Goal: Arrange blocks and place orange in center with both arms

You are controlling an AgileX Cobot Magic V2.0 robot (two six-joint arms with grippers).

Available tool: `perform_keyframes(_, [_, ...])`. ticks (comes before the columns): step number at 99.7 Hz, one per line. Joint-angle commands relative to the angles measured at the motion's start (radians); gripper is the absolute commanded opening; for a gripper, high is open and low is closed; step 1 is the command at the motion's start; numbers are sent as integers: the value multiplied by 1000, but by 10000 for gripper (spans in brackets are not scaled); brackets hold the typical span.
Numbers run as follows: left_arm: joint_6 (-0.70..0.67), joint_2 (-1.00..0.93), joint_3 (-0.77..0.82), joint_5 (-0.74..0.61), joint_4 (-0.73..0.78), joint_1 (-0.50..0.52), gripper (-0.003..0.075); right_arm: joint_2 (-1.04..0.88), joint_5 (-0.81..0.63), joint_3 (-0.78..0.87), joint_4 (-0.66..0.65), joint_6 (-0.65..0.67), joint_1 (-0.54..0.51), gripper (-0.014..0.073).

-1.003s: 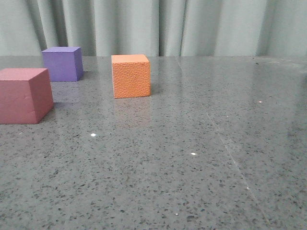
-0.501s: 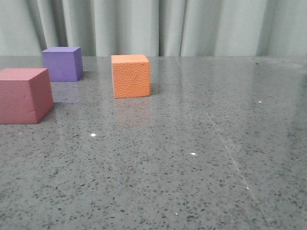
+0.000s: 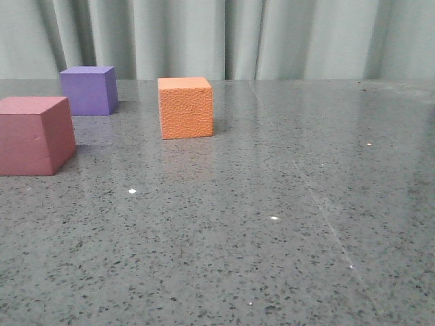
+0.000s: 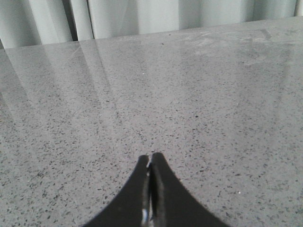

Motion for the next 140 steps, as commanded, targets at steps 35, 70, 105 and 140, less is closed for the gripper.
perform_keyframes(35, [-6, -33, 55, -83, 0, -8, -19, 6, -88, -14, -1, -10, -6, -67])
perform_keyframes(70, [-6, -33, 55, -83, 0, -8, -19, 6, -88, -14, -1, -10, -6, -67])
perform_keyframes(105, [-6, -33, 55, -93, 0, -8, -19, 6, -88, -14, -1, -10, -6, -67])
perform_keyframes(140, [-9, -27, -7, -115, -53, -8, -19, 6, -88, -14, -1, -10, -6, -67])
